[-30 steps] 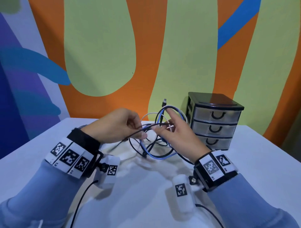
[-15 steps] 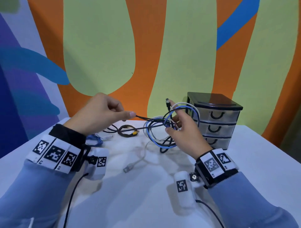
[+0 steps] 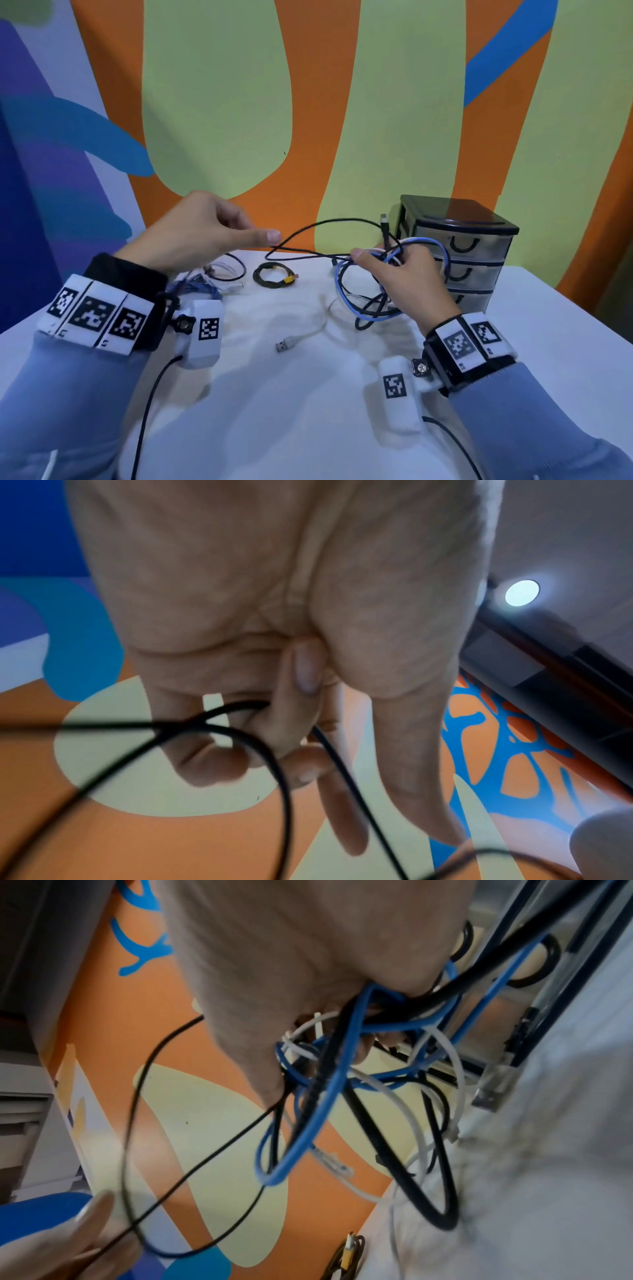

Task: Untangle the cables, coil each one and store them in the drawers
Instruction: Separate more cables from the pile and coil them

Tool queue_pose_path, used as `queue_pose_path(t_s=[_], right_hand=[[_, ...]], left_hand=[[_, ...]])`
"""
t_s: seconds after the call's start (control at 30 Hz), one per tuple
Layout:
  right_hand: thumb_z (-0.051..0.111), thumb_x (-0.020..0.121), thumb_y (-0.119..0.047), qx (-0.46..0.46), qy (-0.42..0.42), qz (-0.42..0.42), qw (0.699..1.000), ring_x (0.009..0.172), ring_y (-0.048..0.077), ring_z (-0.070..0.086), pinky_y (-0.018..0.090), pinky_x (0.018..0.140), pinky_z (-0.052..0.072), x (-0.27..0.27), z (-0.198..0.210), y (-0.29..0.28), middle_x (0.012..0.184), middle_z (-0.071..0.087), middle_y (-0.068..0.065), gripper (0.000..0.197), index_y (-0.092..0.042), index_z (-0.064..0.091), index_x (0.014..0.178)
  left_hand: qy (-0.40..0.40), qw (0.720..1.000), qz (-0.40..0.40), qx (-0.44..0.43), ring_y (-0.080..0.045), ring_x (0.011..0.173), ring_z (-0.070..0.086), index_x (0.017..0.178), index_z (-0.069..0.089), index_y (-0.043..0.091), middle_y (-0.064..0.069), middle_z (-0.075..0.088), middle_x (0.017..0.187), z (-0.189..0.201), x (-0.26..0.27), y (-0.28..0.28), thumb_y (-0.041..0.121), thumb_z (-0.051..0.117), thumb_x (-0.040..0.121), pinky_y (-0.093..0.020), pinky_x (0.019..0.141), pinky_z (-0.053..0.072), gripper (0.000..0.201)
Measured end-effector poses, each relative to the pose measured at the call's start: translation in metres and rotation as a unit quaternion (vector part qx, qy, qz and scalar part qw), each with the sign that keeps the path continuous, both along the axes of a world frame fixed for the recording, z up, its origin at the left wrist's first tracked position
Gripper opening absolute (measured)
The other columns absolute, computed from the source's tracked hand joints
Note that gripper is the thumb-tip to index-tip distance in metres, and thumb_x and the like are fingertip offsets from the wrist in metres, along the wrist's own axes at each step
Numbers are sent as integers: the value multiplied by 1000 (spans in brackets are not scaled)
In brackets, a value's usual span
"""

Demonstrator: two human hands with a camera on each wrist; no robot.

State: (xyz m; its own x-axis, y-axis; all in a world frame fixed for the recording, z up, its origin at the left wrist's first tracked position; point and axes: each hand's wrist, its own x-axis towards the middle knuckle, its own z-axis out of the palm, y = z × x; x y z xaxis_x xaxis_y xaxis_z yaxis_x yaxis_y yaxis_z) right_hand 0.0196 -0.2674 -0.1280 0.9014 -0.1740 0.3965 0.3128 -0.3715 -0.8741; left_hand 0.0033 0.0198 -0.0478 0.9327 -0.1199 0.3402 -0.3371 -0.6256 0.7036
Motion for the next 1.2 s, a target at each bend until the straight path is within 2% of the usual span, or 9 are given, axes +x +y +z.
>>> queue_pose_path(t_s=[0.2, 0.33, 0.43, 0.53, 0.7, 0.8, 0.9, 1.03, 1.2], right_hand=[[78, 91, -42, -16, -3, -57, 998, 68, 10, 55, 29, 63, 39, 3, -3, -7, 69, 60, -12, 23, -21, 70, 85], [70, 95, -48, -15, 20, -88, 996, 59, 22, 53, 38, 64, 48, 7, -6, -9, 60, 54, -3, 36, -12, 75, 94], [66, 98, -46, -11, 23, -102, 994, 56, 27, 48, 35, 59, 41, 11, -7, -12, 55, 44, 1, 50, 3, 70, 94], [69, 96, -47, 15, 15, -91, 996, 57, 24, 45, 33, 60, 38, 15, -9, -14, 59, 46, 1, 51, 4, 70, 94], [83, 88, -32, 73, -20, 3, 997, 71, 25, 66, 34, 74, 50, 10, -6, -8, 80, 75, 9, 22, -10, 80, 86], [86, 85, -9, 88, -16, 76, 993, 87, 18, 72, 33, 86, 58, 4, -5, 0, 99, 79, 7, 10, -13, 81, 92], [80, 86, 2, 83, -17, 128, 988, 101, 19, 73, 40, 98, 58, 4, -7, 5, 106, 79, -2, 18, -13, 80, 98], [74, 90, 8, 93, -44, 209, 972, 89, 12, 66, 26, 83, 52, 1, -6, 9, 96, 73, -1, 15, -1, 73, 102], [68, 90, 15, 85, -77, 260, 959, 79, 10, 63, 18, 75, 48, -5, -3, 11, 85, 69, 0, 15, 1, 70, 94]], left_hand=[[22, 999, -8, -42, -17, 64, 41, 68, 60, 12, -2, 48, 63, 3, -1, 5, 69, 77, 75, -36, 74, 34, 60], [55, 995, -39, -78, -17, 60, 63, 69, 57, 8, -11, 73, 72, 5, -6, 2, 66, 72, 81, -35, 84, 44, 60], [47, 998, 28, -17, -15, 43, 51, 71, 58, 1, -7, 78, 74, 3, -4, 6, 80, 61, 80, -36, 76, 46, 80], [67, 997, 26, 36, -12, 40, 42, 76, 59, -6, -4, 81, 79, 0, 1, 7, 83, 51, 82, -36, 76, 56, 90], [68, 985, -42, 152, -8, 63, 68, 79, 82, 23, 13, 74, 72, -3, -3, 0, 65, 72, 85, -31, 69, 47, 44], [-4, 994, -58, 97, 1, 86, 72, 94, 81, 33, 19, 79, 92, -5, -1, -8, 35, 83, 90, -24, 76, 53, 5], [-69, 996, -50, -7, 2, 94, 71, 103, 80, 30, 14, 78, 103, -15, 9, -22, 21, 76, 97, -12, 76, 52, 11], [-37, 994, -93, -48, 3, 111, 68, 119, 75, 30, 15, 76, 118, -29, 20, -36, 30, 64, 106, -25, 100, 51, 17], [97, 981, -148, -79, -9, 105, 70, 125, 75, 28, -2, 80, 113, -36, 16, -47, 20, 62, 106, -22, 88, 49, 24]])
